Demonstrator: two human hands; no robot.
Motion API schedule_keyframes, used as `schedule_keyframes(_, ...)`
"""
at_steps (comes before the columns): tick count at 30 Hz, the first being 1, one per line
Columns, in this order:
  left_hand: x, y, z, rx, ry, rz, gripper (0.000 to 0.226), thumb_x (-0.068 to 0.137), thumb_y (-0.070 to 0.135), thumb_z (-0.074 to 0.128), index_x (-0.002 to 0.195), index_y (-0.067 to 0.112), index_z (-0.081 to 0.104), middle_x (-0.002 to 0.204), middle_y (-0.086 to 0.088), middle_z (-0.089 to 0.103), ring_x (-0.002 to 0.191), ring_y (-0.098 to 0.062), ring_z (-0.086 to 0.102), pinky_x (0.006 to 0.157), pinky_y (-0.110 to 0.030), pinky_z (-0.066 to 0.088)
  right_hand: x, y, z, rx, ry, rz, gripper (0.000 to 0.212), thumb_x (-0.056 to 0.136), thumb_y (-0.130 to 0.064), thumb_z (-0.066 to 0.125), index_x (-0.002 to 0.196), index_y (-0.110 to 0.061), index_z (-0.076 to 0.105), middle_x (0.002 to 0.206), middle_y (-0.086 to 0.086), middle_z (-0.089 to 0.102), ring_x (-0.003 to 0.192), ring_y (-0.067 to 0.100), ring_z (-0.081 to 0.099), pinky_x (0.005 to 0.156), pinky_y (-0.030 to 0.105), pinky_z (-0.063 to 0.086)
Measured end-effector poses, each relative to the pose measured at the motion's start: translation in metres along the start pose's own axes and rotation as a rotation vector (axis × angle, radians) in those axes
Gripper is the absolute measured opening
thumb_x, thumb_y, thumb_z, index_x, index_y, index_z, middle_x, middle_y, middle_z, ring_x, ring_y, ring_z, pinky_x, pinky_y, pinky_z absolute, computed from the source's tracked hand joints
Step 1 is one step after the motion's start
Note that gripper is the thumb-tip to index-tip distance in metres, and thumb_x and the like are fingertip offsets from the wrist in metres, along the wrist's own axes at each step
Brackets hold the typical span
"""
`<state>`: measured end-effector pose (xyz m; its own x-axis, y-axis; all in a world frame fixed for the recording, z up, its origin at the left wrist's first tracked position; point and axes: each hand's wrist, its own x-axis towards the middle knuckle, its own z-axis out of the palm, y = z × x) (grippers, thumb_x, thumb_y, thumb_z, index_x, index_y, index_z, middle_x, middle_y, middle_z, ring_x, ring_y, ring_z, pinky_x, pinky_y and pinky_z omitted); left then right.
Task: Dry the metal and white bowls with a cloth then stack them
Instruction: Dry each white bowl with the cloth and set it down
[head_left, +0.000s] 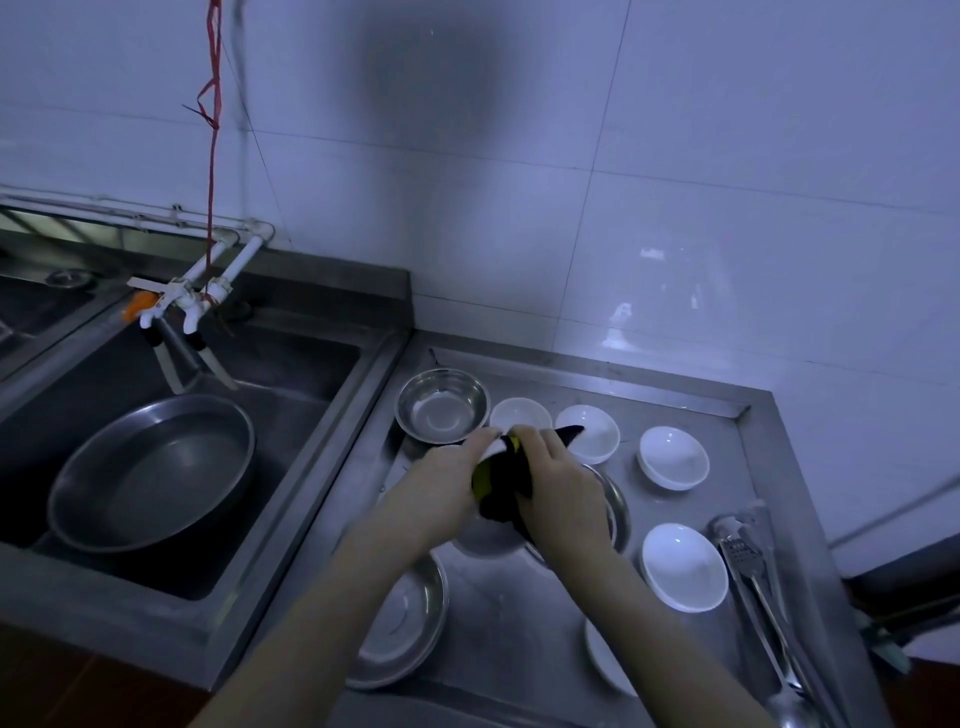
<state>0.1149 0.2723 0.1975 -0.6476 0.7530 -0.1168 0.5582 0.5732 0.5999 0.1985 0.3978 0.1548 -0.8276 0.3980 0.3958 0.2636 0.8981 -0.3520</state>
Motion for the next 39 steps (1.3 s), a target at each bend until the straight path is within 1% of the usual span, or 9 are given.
schedule_keyframes(4, -0.007, 0.007, 0.004, -0.188, 0.254, -0.032, 0.072, 0.097, 0.016, 0.048, 0.153, 0.047, 0.015, 0.09, 0.016, 0.058, 0.078, 0.0, 0.056, 0.069, -0.01, 0.042, 0.001, -0.008, -0.003, 0.21, 0.068, 0.159, 0.041, 0.078, -0.01, 0.065, 0.116, -0.021, 0.053, 0.1, 0.004, 0.062, 0.074, 0.033, 0.062, 0.06, 0.038, 0.047)
schedule_keyframes(9, -0.021, -0.003, 0.051, -0.602, 0.435, -0.066, 0.068, 0.091, 0.006, 0.056, 0.138, 0.049, 0.033, 0.11, 0.014, 0.062, 0.091, 0.001, 0.062, 0.078, -0.016, 0.054, -0.003, -0.004, -0.008, 0.731, 0.069, 0.609, 0.035, 0.079, -0.006, 0.064, 0.108, -0.02, 0.053, 0.081, -0.011, 0.058, 0.085, 0.02, 0.057, 0.06, 0.011, 0.036)
schedule_keyframes(13, -0.028, -0.007, 0.054, -0.555, 0.334, -0.05, 0.069, 0.089, -0.004, 0.045, 0.136, 0.046, 0.031, 0.116, 0.0, 0.061, 0.095, -0.012, 0.063, 0.08, -0.021, 0.055, -0.007, 0.001, -0.01, 0.442, 0.027, 0.383, 0.04, 0.078, -0.003, 0.062, 0.112, -0.02, 0.05, 0.09, -0.004, 0.059, 0.077, 0.022, 0.055, 0.063, 0.023, 0.041)
schedule_keyframes(17, -0.01, 0.0, 0.023, 0.002, 0.12, -0.052, 0.057, 0.093, 0.002, 0.042, 0.14, 0.035, 0.038, 0.106, -0.002, 0.06, 0.092, -0.021, 0.06, 0.072, -0.025, 0.044, -0.005, 0.004, -0.002, -0.04, -0.013, -0.081, 0.054, 0.069, -0.005, 0.072, 0.114, -0.023, 0.047, 0.101, 0.003, 0.061, 0.063, 0.032, 0.064, 0.046, 0.036, 0.045)
schedule_keyframes(20, -0.007, -0.002, 0.014, 0.117, 0.202, -0.027, 0.063, 0.095, 0.013, 0.04, 0.147, 0.045, 0.026, 0.104, 0.004, 0.059, 0.091, -0.019, 0.06, 0.075, -0.033, 0.048, -0.004, -0.001, -0.001, 0.026, 0.005, -0.021, 0.053, 0.073, -0.007, 0.071, 0.116, -0.024, 0.045, 0.103, 0.002, 0.061, 0.069, 0.032, 0.064, 0.051, 0.04, 0.051)
schedule_keyframes(25, -0.025, -0.009, 0.042, -0.472, 0.463, -0.149, 0.051, 0.095, 0.009, 0.05, 0.138, 0.033, 0.039, 0.093, 0.013, 0.062, 0.082, -0.005, 0.062, 0.067, -0.02, 0.051, -0.004, -0.005, -0.004, 0.666, 0.057, 0.562, 0.034, 0.079, -0.006, 0.063, 0.107, -0.022, 0.052, 0.081, -0.011, 0.058, 0.083, 0.021, 0.056, 0.061, 0.012, 0.037)
schedule_keyframes(29, -0.021, -0.013, 0.049, -0.406, 0.359, -0.201, 0.039, 0.095, 0.003, 0.04, 0.13, 0.02, 0.044, 0.094, -0.005, 0.062, 0.077, -0.017, 0.06, 0.06, -0.02, 0.045, -0.009, -0.002, -0.001, 0.521, -0.02, 0.451, 0.038, 0.078, -0.003, 0.062, 0.11, -0.019, 0.053, 0.088, -0.006, 0.061, 0.083, 0.022, 0.054, 0.064, 0.018, 0.036)
schedule_keyframes(34, -0.007, -0.005, 0.015, 0.201, 0.162, -0.076, 0.041, 0.097, 0.007, 0.037, 0.136, 0.022, 0.038, 0.097, -0.005, 0.055, 0.09, -0.026, 0.059, 0.071, -0.032, 0.042, -0.001, -0.001, 0.002, 0.013, -0.01, -0.025, 0.057, 0.068, -0.003, 0.071, 0.117, -0.021, 0.05, 0.106, 0.004, 0.063, 0.068, 0.033, 0.064, 0.049, 0.037, 0.047)
schedule_keyframes(39, -0.015, -0.012, 0.022, -0.307, 0.401, -0.097, 0.055, 0.094, 0.02, 0.054, 0.141, 0.043, 0.036, 0.095, 0.005, 0.064, 0.081, -0.012, 0.062, 0.071, -0.028, 0.052, 0.007, -0.005, -0.008, 0.446, 0.104, 0.251, 0.042, 0.078, -0.007, 0.063, 0.112, -0.03, 0.052, 0.099, -0.011, 0.062, 0.084, 0.019, 0.059, 0.072, 0.022, 0.048)
